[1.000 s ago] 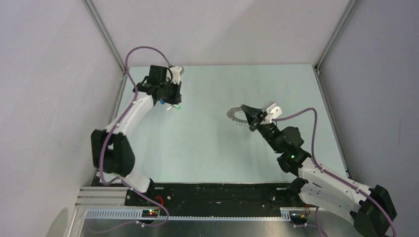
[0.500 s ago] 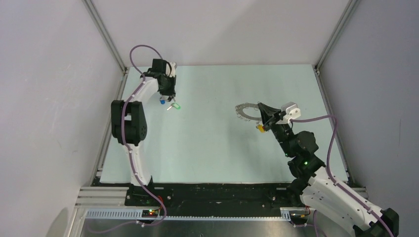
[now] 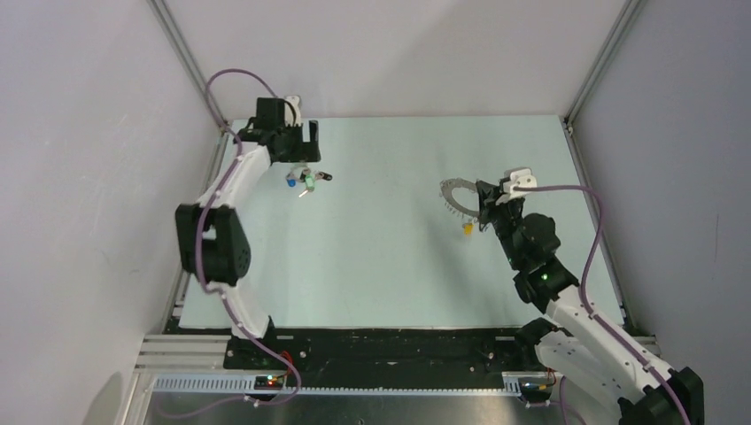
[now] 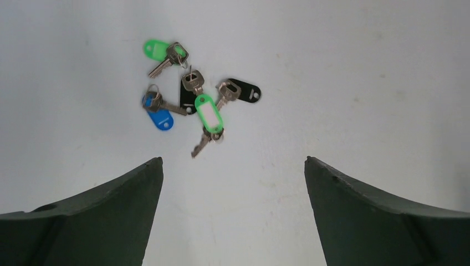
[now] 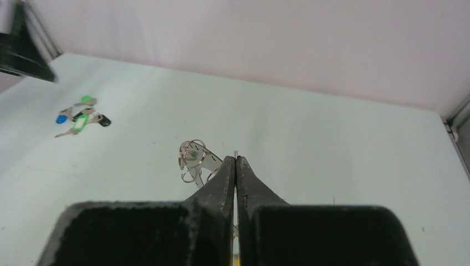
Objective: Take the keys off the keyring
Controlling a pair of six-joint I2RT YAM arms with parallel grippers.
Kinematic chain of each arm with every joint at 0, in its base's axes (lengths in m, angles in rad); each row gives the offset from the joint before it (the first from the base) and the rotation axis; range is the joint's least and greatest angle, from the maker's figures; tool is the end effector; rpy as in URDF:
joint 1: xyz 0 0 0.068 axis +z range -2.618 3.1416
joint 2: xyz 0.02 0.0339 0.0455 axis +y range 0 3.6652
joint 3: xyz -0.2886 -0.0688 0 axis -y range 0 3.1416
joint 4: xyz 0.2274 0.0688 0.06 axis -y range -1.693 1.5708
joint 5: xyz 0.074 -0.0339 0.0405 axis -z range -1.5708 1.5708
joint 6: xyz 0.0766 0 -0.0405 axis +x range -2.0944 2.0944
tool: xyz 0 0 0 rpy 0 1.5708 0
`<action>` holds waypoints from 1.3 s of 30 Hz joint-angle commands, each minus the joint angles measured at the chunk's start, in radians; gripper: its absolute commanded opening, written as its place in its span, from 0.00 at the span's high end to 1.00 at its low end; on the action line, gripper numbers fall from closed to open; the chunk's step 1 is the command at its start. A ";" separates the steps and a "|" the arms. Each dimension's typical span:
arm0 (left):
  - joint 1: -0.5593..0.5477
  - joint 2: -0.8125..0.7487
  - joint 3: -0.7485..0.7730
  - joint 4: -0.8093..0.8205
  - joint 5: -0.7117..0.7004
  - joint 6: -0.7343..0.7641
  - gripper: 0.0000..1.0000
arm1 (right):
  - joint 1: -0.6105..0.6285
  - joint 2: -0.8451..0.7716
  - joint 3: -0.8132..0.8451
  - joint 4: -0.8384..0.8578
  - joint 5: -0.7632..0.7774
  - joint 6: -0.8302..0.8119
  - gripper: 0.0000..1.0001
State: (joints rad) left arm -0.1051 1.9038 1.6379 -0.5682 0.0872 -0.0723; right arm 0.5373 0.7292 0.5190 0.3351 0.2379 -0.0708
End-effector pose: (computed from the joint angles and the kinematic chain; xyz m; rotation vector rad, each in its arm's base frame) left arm 0.4473 -0.0539 0.2730 0.0801 2.4078 -0.1870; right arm 0.1699 0.0802 0.3355 -0.2449 1.4320 0.2098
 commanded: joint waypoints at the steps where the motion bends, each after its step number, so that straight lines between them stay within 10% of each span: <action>1: -0.009 -0.316 -0.110 0.062 0.025 -0.045 0.00 | -0.080 0.105 0.134 0.038 -0.027 0.042 1.00; 9: -0.024 -0.620 -0.328 0.111 0.104 -0.075 0.00 | -0.352 0.467 0.555 0.058 -0.088 0.109 0.94; 10: -0.024 -0.656 -0.341 0.112 0.105 -0.076 0.00 | -0.374 0.509 0.635 0.041 -0.065 0.117 0.78; 11: -0.024 -0.677 -0.371 0.115 0.102 -0.087 0.00 | -0.378 0.530 0.675 0.024 -0.046 0.130 0.25; 13: -0.024 -0.747 -0.420 0.145 0.063 -0.122 0.00 | -0.375 0.579 0.800 -0.080 0.036 0.131 0.04; 25: -0.027 -1.176 -0.632 0.244 0.006 -0.165 0.00 | -0.378 0.261 0.597 -0.247 0.064 0.198 0.01; 39: -0.027 -1.267 -0.716 0.288 0.115 -0.205 0.00 | -0.380 -0.158 0.365 -0.382 0.020 0.165 0.01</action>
State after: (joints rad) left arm -0.1272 0.6693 0.9264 -0.3317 0.1486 -0.2539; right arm 0.1612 0.6178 0.8894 0.0059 0.3019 0.1181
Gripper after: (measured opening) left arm 0.995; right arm 0.993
